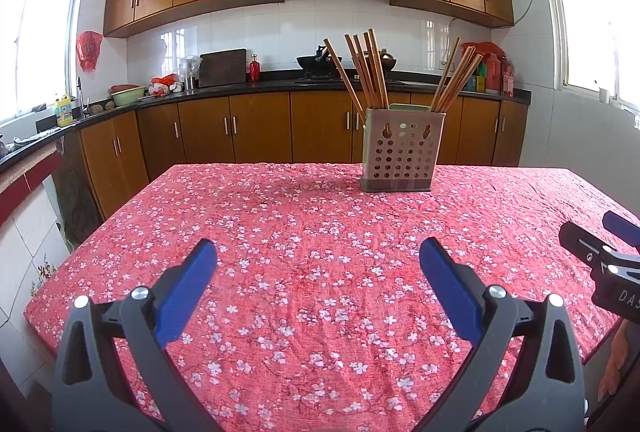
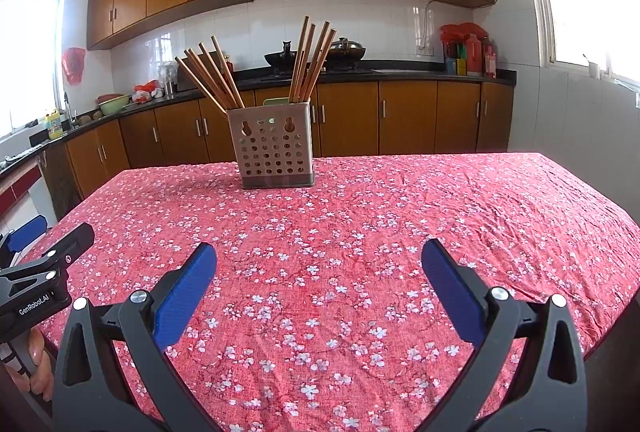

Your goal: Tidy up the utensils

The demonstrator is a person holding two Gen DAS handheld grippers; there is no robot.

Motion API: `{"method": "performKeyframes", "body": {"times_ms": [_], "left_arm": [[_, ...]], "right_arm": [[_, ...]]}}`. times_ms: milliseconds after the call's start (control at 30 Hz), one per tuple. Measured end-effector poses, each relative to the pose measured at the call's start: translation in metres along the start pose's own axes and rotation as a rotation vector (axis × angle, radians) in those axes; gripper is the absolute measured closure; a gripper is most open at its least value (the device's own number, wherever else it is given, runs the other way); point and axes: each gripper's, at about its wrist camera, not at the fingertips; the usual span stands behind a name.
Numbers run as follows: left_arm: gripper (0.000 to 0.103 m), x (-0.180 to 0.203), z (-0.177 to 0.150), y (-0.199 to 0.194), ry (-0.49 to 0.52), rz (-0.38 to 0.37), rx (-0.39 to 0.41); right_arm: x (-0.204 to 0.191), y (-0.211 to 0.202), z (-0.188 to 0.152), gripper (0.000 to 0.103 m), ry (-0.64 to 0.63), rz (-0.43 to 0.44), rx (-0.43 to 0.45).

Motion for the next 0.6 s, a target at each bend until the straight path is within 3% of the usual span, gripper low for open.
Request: {"method": "performKeyframes", "body": {"times_ms": [600], "left_arm": [[0.004, -0.0008, 0.0021, -0.0001, 0.002, -0.006, 0.0]], "right_arm": [[0.0002, 0.0001, -0.0001, 0.002, 0.002, -0.001, 0.0]]}}
Point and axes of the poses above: each gripper's, at about its wrist camera, not at the fingertips, and y roughly the way its jaws point, x to its right, z to its top, and after that the axes turned 13 degrees about -y, right-handed
